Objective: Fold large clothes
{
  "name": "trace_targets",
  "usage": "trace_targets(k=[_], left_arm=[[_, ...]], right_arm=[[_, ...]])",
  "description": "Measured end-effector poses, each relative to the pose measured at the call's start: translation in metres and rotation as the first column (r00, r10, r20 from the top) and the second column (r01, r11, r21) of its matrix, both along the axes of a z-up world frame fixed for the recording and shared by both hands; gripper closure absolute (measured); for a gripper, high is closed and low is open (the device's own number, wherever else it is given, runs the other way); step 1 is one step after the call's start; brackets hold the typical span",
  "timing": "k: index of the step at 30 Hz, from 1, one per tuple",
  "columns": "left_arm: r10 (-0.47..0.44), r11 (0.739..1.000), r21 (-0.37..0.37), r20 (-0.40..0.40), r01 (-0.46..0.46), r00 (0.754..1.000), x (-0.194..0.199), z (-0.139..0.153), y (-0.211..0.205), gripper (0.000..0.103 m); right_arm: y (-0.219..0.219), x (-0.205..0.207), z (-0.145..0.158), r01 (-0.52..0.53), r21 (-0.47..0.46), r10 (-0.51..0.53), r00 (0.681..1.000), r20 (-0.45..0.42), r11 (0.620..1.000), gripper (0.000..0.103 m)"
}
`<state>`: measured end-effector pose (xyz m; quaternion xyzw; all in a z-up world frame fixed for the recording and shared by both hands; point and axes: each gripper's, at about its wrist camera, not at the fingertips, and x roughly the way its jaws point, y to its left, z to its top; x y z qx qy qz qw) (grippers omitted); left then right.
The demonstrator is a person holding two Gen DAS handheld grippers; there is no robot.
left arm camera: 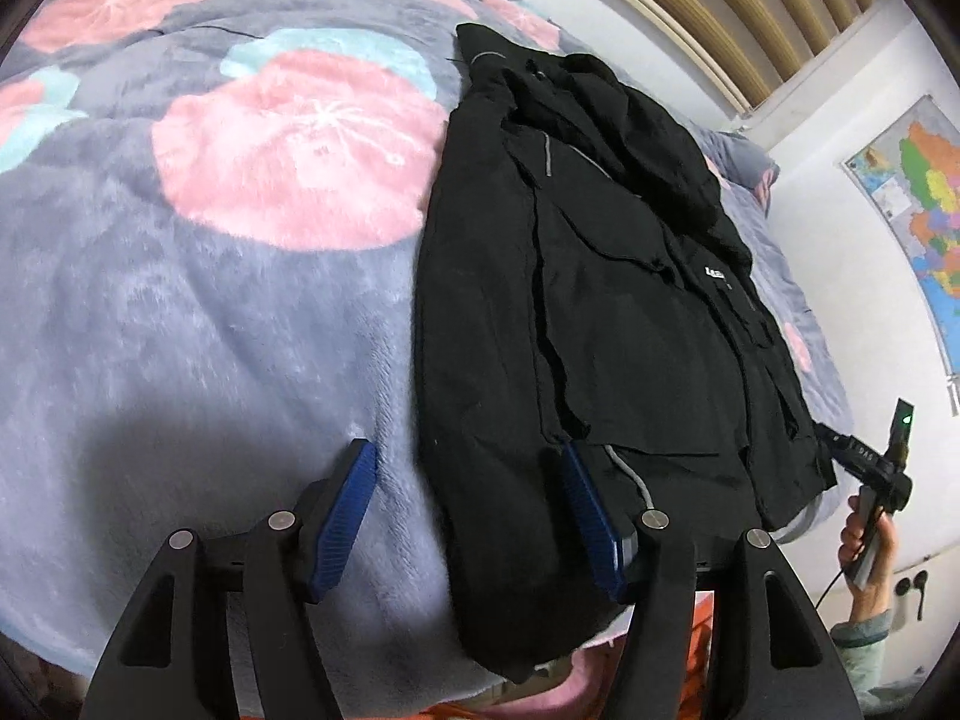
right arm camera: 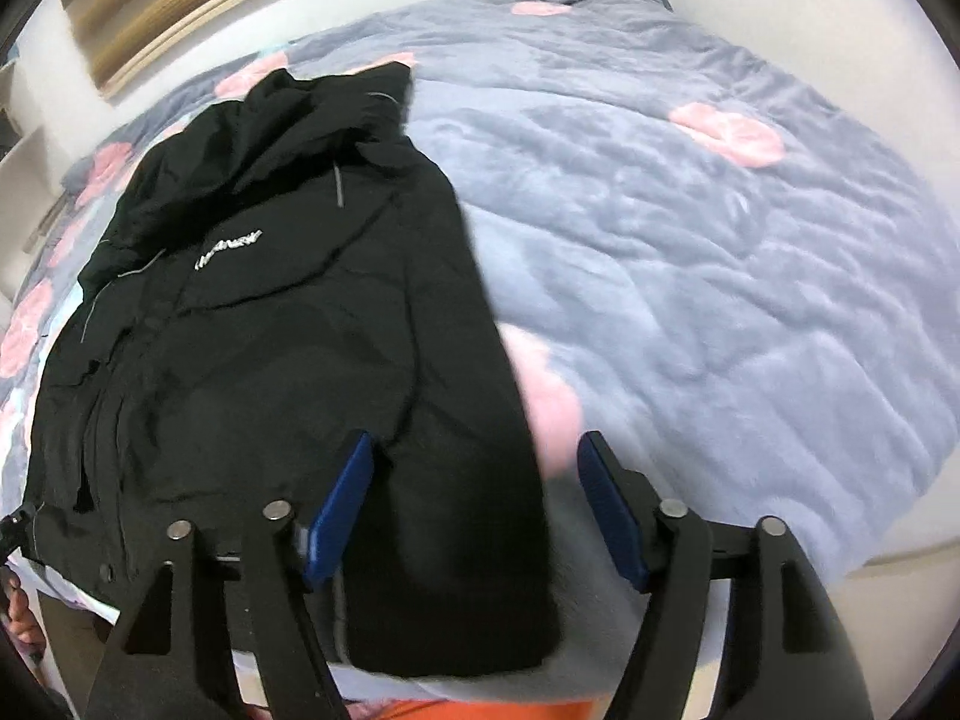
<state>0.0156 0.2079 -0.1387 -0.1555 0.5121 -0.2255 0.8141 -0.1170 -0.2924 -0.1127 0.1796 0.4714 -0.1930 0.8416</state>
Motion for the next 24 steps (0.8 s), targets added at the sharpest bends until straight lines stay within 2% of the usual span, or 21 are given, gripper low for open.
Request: trace_targets(k=[5,9,11,14,19,21,23,24], left_arm=[[-0.052,0.999,-0.01,-0.023,0.052,0.998,-0.014,-0.002,0.001,0.034],[-0.075,0.997,0.006,-0.031,0.075,0.997,-0.024,-0.004,-0.001,0.031],[-0.075,0.997,0.001,-0.036,0.075,0.997,-0.023,-0.006,-0.002,0.027],[-0.058,0.998,0.011,-0.05,0.059,0.997,-0.017,-0.012,-0.009,0.023],[-0.054,0.997,0.047,-0.023,0.055,0.998,-0.016,-0.011,-0.02,0.022],[-0.047,0.997,0.053,-0.009,0.048,0.999,-0.019,-0.009,-0.02,0.024],[-0.067,0.994,0.083,0.026,0.065,0.997,-0.025,-0.002,-0.024,0.037],[-0.077,0.992,0.101,0.039,0.073,0.996,-0.028,0.002,-0.026,0.043]], right_arm=[[-0.009,-0.021,-0.023,-0.03,0.215,0.025,0.999,0.025,0.976,0.026],[-0.005,-0.026,-0.026,-0.054,0.219,0.044,0.998,0.047,0.974,0.027],[-0.006,-0.023,-0.026,-0.061,0.224,0.05,0.997,0.055,0.973,0.029],[-0.012,-0.015,-0.033,-0.039,0.26,0.025,0.998,0.058,0.965,0.029],[-0.009,-0.01,-0.037,-0.04,0.259,0.028,0.998,0.051,0.965,0.029],[-0.007,-0.01,-0.034,-0.045,0.253,0.032,0.998,0.057,0.966,0.039],[-0.001,-0.012,-0.026,-0.062,0.231,0.048,0.997,0.066,0.971,0.053],[0.002,-0.011,-0.024,-0.073,0.215,0.061,0.996,0.065,0.974,0.057]])
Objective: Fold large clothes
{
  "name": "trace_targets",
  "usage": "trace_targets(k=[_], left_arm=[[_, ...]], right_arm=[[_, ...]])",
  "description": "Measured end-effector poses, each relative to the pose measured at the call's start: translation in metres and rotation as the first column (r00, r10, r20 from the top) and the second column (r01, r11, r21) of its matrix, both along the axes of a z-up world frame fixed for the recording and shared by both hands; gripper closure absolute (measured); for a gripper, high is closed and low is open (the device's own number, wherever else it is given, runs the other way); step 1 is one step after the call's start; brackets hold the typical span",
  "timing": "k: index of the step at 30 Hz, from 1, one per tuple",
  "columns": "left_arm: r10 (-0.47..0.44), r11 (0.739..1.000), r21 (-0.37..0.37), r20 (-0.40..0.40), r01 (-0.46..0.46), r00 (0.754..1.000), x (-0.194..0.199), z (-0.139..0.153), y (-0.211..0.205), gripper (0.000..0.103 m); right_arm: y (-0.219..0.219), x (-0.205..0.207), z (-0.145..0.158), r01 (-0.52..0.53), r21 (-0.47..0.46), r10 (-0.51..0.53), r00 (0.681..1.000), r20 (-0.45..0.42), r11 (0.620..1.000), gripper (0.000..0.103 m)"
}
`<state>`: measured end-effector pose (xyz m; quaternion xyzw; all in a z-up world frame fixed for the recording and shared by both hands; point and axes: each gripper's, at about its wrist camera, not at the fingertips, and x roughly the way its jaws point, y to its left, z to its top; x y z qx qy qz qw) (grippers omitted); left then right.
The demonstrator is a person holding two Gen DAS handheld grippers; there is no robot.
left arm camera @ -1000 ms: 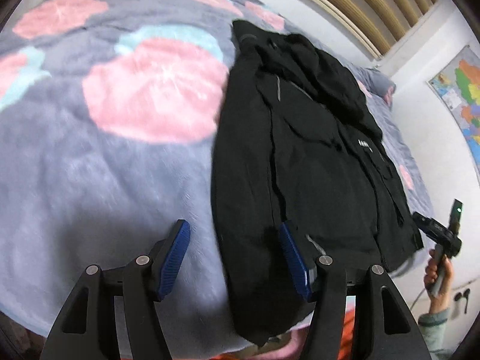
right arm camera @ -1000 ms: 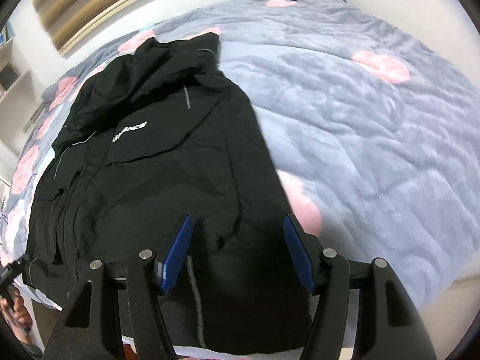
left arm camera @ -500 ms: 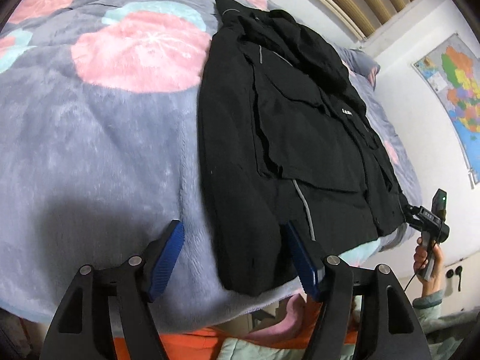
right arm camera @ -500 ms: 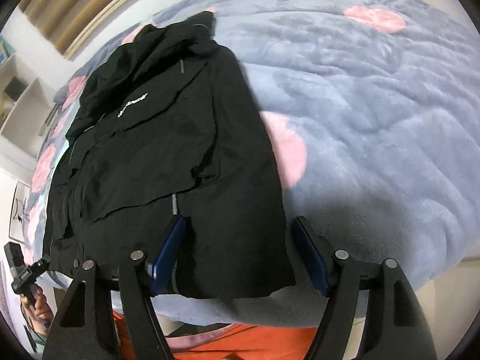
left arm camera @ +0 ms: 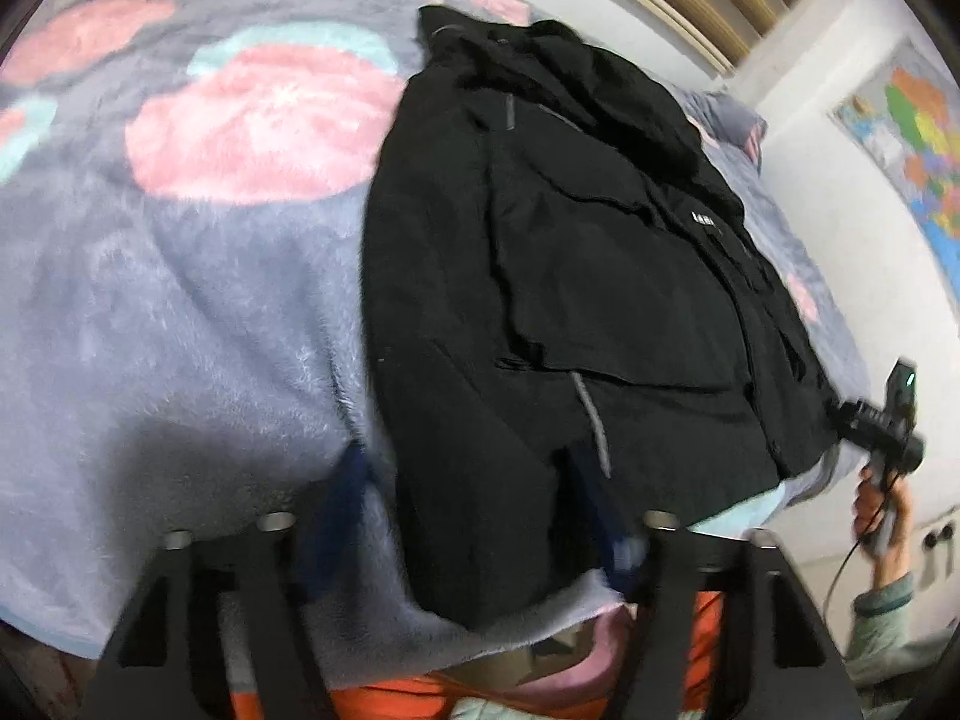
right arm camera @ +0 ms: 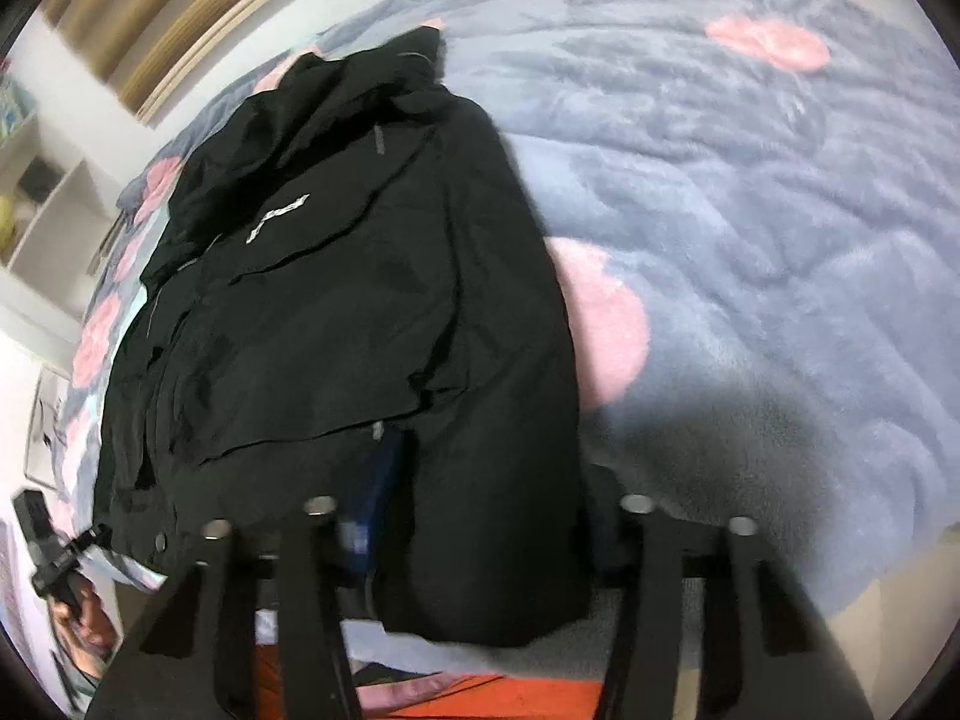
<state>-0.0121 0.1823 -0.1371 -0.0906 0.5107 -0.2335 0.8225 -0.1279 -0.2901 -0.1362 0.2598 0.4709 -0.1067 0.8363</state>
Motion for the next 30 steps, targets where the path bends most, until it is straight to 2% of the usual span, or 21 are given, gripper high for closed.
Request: trace_targets(k=[1,4,6,8,11,14,15,16,18,20,22,24,25,26,27,30], left_arm=[[-0.013,1.0,0.011,0.014,0.013,1.0,-0.002,0.005,-0.002,0.044],[-0.032,0.999,0.01,0.021,0.032,0.999,-0.002,0.013,-0.003,0.044],[-0.019,0.999,-0.032,-0.006,0.019,1.0,0.003,0.012,0.002,0.044],[-0.006,0.997,-0.081,-0.038,0.003,0.999,0.009,0.008,0.007,0.042],[0.016,0.994,-0.111,-0.083,-0.025,0.996,0.015,0.0,0.009,0.042],[0.026,0.995,-0.09,-0.07,-0.033,0.997,0.017,0.003,0.004,0.042],[0.028,0.997,-0.07,-0.054,-0.032,0.998,0.015,0.006,0.001,0.046],[0.024,0.999,-0.02,-0.021,-0.024,0.999,0.012,0.013,-0.005,0.055],[0.011,0.997,0.081,0.01,-0.012,1.0,0.008,0.022,-0.015,0.065],[-0.003,0.992,0.126,0.01,0.002,1.0,0.008,0.026,-0.02,0.066],[-0.013,0.991,0.136,-0.007,0.013,1.0,0.012,0.02,-0.022,0.066],[0.005,0.992,0.126,-0.04,0.0,0.999,0.019,0.009,-0.023,0.065],[0.019,0.992,0.128,-0.046,-0.013,0.999,0.021,0.008,-0.022,0.07],[0.026,0.99,0.141,-0.019,-0.023,0.999,0.02,0.014,-0.023,0.078],[0.019,0.992,0.127,0.003,-0.019,1.0,0.017,0.02,-0.022,0.091],[0.005,0.997,0.078,0.086,-0.012,0.996,0.009,0.056,-0.022,0.093]], right_arm=[[0.006,0.001,0.006,-0.02,-0.029,0.02,1.0,0.001,0.999,0.062],[0.014,0.008,0.009,-0.05,-0.057,0.05,0.999,-0.015,0.997,0.062],[0.016,0.015,0.005,-0.061,-0.067,0.058,0.997,-0.046,0.996,0.062],[0.015,0.019,-0.003,-0.063,-0.057,0.059,0.996,-0.069,0.996,0.06],[0.01,0.019,-0.009,-0.05,-0.026,0.049,0.996,-0.07,0.998,0.058],[0.006,0.019,-0.011,-0.045,-0.008,0.044,0.996,-0.072,0.999,0.057],[0.005,0.018,-0.011,-0.046,-0.004,0.045,0.997,-0.07,0.999,0.057],[0.005,0.018,-0.011,-0.047,-0.005,0.047,0.997,-0.068,0.999,0.056],[0.005,0.016,-0.011,-0.05,-0.005,0.05,0.996,-0.069,0.999,0.056],[0.004,0.017,-0.012,-0.05,-0.001,0.05,0.996,-0.069,0.999,0.056],[0.004,0.018,-0.014,-0.051,-0.002,0.05,0.997,-0.067,0.999,0.056],[0.009,0.018,-0.01,-0.064,-0.036,0.061,0.996,-0.064,0.997,0.064],[0.013,0.017,-0.005,-0.074,-0.058,0.07,0.996,-0.058,0.996,0.071],[0.017,0.017,0.002,-0.082,-0.093,0.078,0.996,-0.053,0.992,0.078],[0.021,0.016,0.01,-0.088,-0.124,0.083,0.995,-0.046,0.988,0.079],[0.023,0.017,0.037,-0.096,-0.136,0.097,0.995,0.001,0.986,0.084]])
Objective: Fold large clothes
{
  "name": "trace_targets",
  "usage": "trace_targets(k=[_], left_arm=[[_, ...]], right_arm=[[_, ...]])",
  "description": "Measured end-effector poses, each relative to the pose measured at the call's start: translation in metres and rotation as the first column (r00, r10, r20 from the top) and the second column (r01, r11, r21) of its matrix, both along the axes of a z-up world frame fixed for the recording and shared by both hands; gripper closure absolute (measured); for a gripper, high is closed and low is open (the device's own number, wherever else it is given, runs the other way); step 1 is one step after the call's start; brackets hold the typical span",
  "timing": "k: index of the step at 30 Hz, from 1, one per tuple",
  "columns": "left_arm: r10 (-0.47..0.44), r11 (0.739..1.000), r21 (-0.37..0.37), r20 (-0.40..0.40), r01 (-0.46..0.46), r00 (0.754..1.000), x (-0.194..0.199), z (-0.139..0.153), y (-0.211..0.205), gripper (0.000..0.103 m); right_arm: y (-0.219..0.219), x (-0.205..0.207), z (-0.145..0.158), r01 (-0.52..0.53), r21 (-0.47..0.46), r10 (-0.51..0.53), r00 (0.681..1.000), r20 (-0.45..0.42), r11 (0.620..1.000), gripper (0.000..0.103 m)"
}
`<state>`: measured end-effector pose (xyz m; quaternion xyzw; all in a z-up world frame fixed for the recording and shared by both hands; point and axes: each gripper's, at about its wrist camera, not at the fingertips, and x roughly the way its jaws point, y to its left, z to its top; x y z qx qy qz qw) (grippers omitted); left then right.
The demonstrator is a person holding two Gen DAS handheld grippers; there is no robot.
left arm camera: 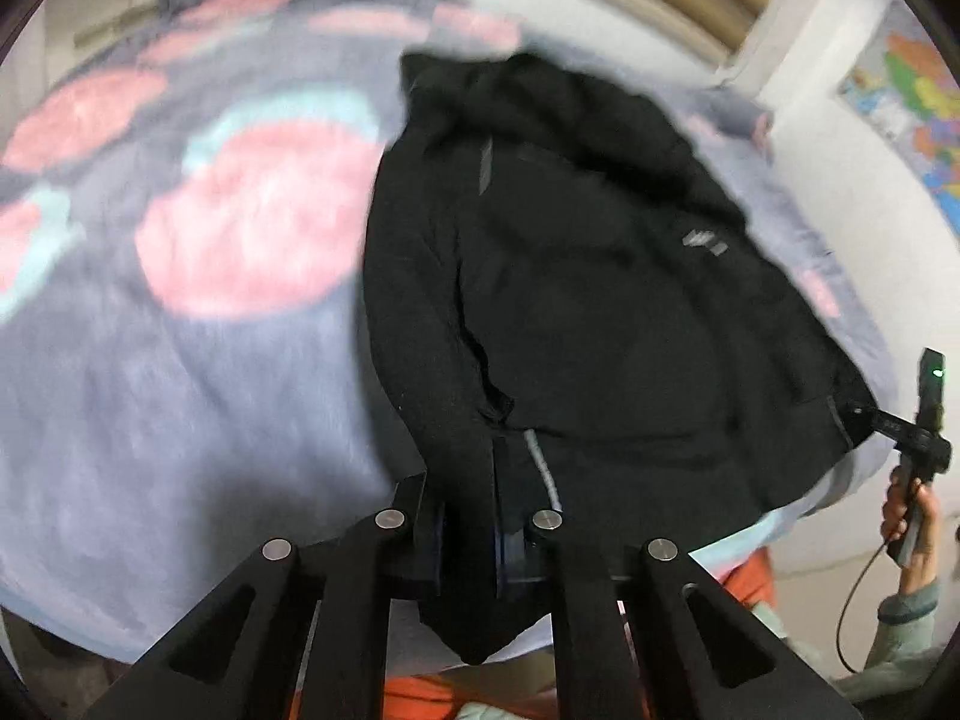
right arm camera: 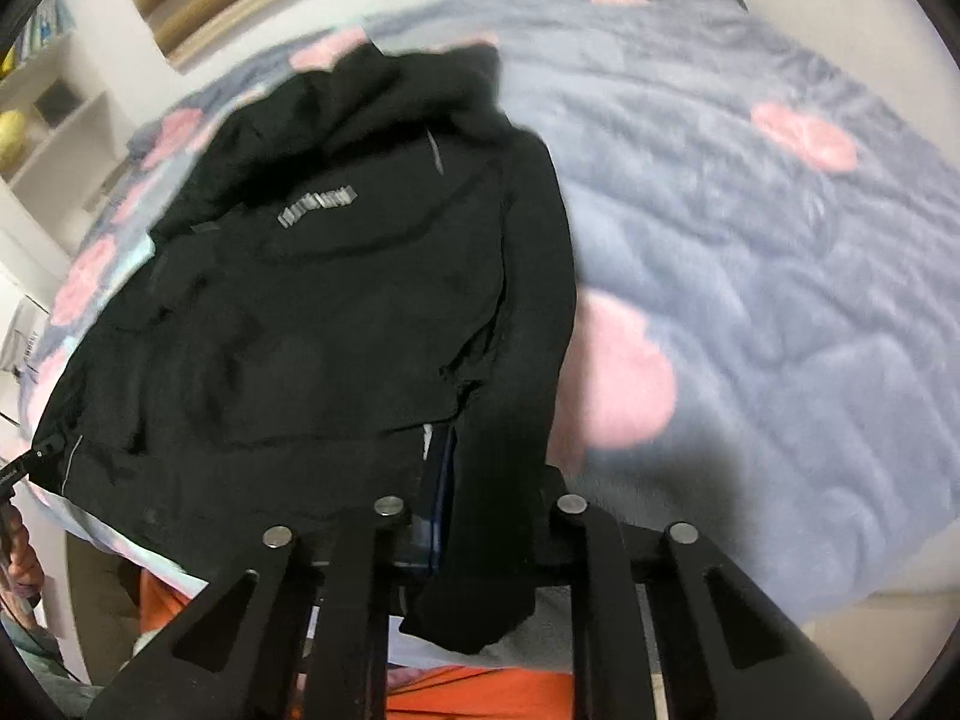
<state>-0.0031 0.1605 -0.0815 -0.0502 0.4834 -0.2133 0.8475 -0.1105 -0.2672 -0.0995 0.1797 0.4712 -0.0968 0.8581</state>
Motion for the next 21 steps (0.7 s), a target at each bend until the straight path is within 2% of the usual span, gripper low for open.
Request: trace_targets(k=[4,7,11,13,17,21], left_arm=[[-0.041,0.993,-0.107,0.089,0.05,0.995,0.006,0.042,-0.005,0.093],[-0.047,0.98,-0.189,0.116,0.068,0.992,0.025,0.054,-0.006,0.093],[-0.025,0.96,-0.272,0.144,0.064,0.989,0.057,0.062,-0.004,0.093],[-0.011,0.95,-0.308,0.161,0.06,0.987,0.076,0.07,-0.007,0.093],[0.041,0.943,-0.332,0.202,0.029,0.979,0.119,0.091,-0.016,0.092],[0.133,0.927,-0.372,0.209,-0.048,0.969,0.18,0.101,-0.02,0.092]], right_arm=[[-0.001,0.009,0.027,-0.037,0.032,0.034,0.997,0.071,0.999,0.084],[-0.01,0.02,0.04,-0.045,0.074,0.036,0.992,0.118,0.996,0.084],[-0.02,0.041,0.053,-0.045,0.06,0.037,0.991,0.132,0.997,0.085],[-0.025,0.061,0.063,-0.043,0.054,0.035,0.989,0.141,0.998,0.085],[-0.045,0.104,0.085,-0.023,0.054,0.012,0.981,0.194,0.998,0.085],[-0.073,0.166,0.094,0.037,0.138,-0.071,0.966,0.249,0.99,0.085]])
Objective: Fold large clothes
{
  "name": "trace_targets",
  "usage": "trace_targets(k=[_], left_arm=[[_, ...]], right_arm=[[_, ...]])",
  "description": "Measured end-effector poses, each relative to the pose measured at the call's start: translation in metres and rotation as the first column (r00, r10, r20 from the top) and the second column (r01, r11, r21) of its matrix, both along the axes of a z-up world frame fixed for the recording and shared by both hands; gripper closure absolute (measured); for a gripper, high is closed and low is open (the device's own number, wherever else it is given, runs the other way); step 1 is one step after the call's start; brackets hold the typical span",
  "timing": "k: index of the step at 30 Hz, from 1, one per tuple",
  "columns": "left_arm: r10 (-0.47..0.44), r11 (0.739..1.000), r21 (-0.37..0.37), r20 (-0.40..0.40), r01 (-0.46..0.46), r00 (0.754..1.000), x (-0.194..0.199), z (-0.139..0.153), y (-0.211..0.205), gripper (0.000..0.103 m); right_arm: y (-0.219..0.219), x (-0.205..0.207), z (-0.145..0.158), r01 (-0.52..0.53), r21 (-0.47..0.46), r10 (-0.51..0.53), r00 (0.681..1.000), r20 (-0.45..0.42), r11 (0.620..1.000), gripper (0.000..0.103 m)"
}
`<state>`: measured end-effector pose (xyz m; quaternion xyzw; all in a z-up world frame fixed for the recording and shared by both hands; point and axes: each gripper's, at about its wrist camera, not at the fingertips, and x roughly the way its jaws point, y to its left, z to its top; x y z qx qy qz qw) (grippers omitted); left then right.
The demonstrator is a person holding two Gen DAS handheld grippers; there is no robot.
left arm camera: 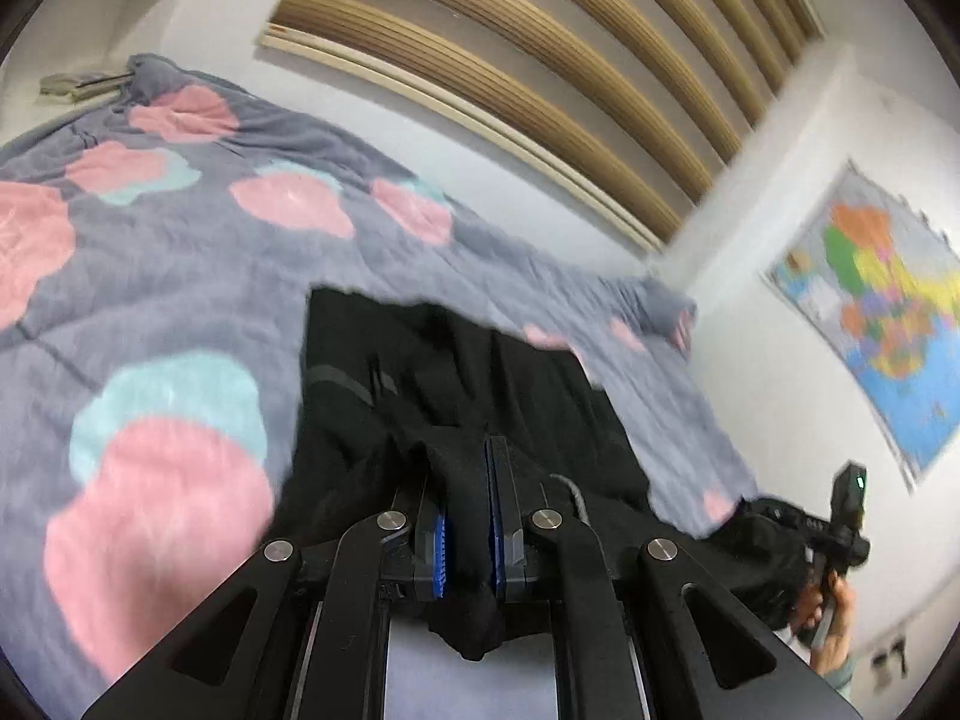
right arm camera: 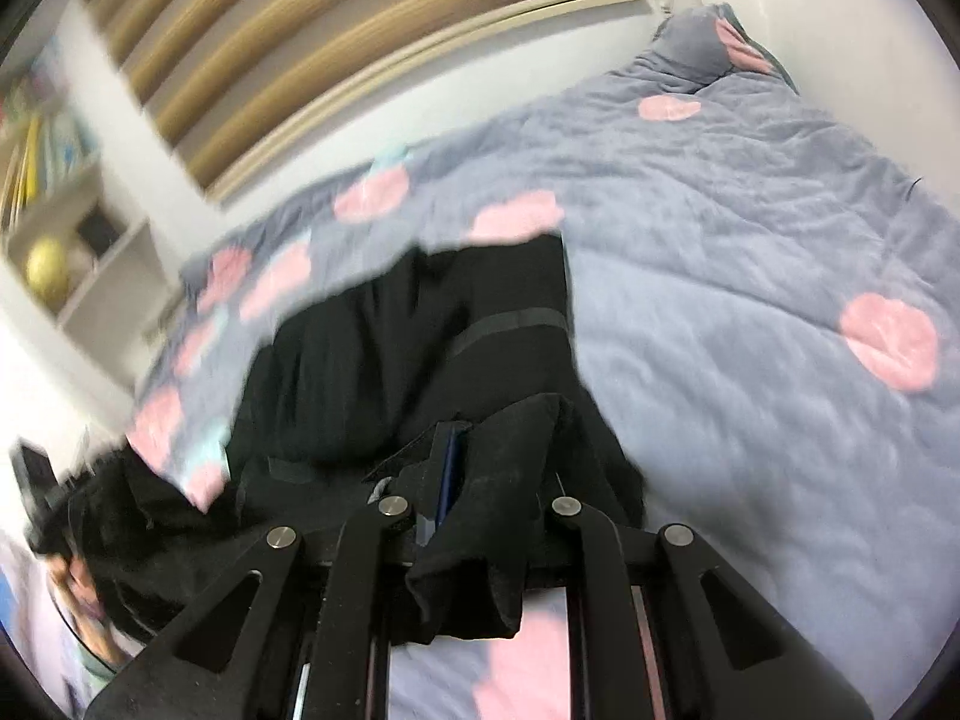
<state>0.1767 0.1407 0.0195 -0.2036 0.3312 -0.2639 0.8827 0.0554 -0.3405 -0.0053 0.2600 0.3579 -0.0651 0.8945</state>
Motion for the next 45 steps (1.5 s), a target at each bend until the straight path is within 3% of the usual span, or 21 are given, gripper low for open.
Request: trace_targets(k=[4,9,12,14,18,23,26,28,30,32,33,36,38,40,45], left_arm=[[0.088,0.996,0.026,-0.03,-0.087,0.996,0.068,-0.017,-0.009,0.089],[0.192,0.97,0.174,-0.125,-0.169,0.973,0.145,-0.078,-0.039,0.089],[0.193,0.953,0.272,-0.216,-0.131,0.957,0.177,-0.125,-0.057,0.086],[0.177,0.954,0.276,-0.206,-0.116,0.963,0.182,-0.136,-0.062,0.086],[0.12,0.964,0.26,-0.22,-0.06,0.968,0.182,-0.127,-0.055,0.085],[0.002,0.983,0.181,-0.165,0.028,0.986,0.162,-0.087,-0.029,0.074],[-0.089,0.993,0.062,-0.173,0.101,0.981,0.16,-0.061,-0.004,0.072],[-0.157,0.987,-0.071,-0.212,0.145,0.965,0.167,-0.05,0.022,0.071],[-0.208,0.974,-0.138,-0.224,0.18,0.952,0.167,-0.042,0.034,0.07],[-0.222,0.974,-0.101,-0.218,0.204,0.95,0.161,-0.034,0.034,0.068],[-0.218,0.976,-0.047,-0.222,0.212,0.951,0.158,-0.032,0.029,0.066],[-0.165,0.979,0.093,-0.149,0.179,0.975,0.144,-0.022,0.024,0.034],[-0.146,0.985,0.08,-0.085,0.153,0.986,0.138,-0.014,0.035,0.032],[-0.132,0.991,0.016,-0.036,0.133,0.991,0.134,-0.006,0.05,0.021],[-0.153,0.977,0.138,-0.071,0.161,0.986,0.145,-0.025,0.027,0.02]], right_arm=[[-0.031,0.08,-0.022,0.06,0.123,-0.061,0.998,0.005,0.991,0.081],[-0.041,0.157,-0.071,0.096,0.128,-0.08,0.989,-0.124,0.987,0.067],[-0.045,0.186,-0.111,0.107,0.121,-0.08,0.974,-0.213,0.987,0.063],[-0.047,0.192,-0.127,0.111,0.144,-0.078,0.973,-0.217,0.983,0.062],[-0.05,0.186,-0.123,0.088,0.158,-0.052,0.975,-0.214,0.984,0.06],[-0.05,0.163,-0.077,0.043,0.116,-0.027,0.991,-0.131,0.992,0.043],[-0.052,0.148,-0.046,0.05,0.052,-0.046,0.996,-0.075,0.997,0.031],[-0.052,0.144,-0.032,0.055,-0.012,-0.056,0.996,-0.074,0.998,0.029],[-0.047,0.146,-0.025,0.032,-0.103,-0.042,0.995,-0.09,0.994,0.027],[-0.042,0.152,-0.028,-0.005,-0.128,-0.009,0.995,-0.104,0.992,0.025],[-0.039,0.156,-0.032,-0.023,-0.132,0.009,0.995,-0.104,0.991,0.025],[-0.031,0.17,-0.045,-0.06,-0.156,0.044,0.993,-0.105,0.986,0.025],[-0.027,0.176,-0.052,-0.076,-0.182,0.058,0.993,-0.104,0.98,0.025],[-0.026,0.181,-0.057,-0.099,-0.183,0.083,0.992,-0.094,0.978,0.025],[-0.027,0.199,-0.067,-0.145,-0.194,0.133,0.988,-0.075,0.97,0.025]])
